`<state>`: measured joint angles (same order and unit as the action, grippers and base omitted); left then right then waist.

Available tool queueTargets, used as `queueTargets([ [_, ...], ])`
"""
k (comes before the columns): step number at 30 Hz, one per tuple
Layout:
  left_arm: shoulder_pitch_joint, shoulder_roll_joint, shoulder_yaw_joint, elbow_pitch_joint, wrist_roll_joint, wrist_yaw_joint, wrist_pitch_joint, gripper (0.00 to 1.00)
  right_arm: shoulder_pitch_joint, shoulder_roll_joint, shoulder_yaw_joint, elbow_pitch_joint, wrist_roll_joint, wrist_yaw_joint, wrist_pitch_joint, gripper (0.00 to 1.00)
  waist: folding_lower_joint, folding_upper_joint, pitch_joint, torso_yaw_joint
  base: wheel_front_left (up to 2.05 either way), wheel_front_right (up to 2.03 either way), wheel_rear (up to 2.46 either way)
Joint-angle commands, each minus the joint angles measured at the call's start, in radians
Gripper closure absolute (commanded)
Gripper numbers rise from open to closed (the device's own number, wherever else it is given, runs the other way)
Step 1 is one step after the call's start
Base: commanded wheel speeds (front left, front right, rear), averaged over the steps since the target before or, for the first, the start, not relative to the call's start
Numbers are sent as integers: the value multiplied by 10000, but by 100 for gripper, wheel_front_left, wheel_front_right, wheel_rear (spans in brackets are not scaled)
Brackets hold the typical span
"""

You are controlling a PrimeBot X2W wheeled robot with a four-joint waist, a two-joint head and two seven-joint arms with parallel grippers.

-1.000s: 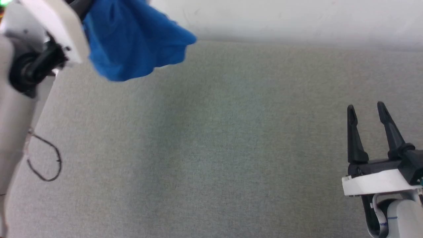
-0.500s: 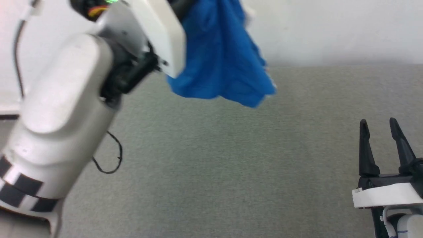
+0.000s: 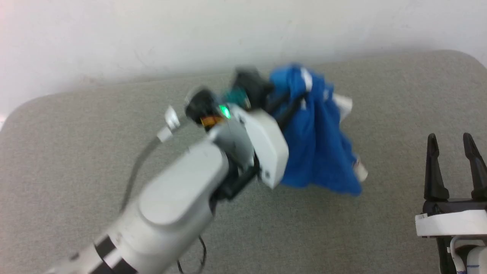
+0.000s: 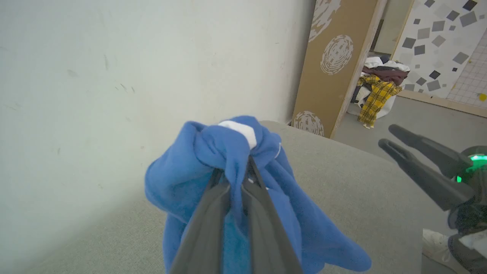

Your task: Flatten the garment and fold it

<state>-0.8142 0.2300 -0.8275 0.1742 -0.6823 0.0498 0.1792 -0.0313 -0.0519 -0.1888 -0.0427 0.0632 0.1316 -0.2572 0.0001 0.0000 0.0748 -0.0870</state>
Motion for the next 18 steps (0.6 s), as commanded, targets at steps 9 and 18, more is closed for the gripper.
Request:
queueTargets([
  [9,1798,-780,-1134,3435,333,98,-782,100,-185,17,28,-158,102,-9,-45,0,-1,0,632,-234,0,0,0],
  [18,1832,-1261,-1200,5337,30,-242,-1136,0,-274,17,57,8,53,-9,-45,0,-1,0,575,29,0,0,0],
])
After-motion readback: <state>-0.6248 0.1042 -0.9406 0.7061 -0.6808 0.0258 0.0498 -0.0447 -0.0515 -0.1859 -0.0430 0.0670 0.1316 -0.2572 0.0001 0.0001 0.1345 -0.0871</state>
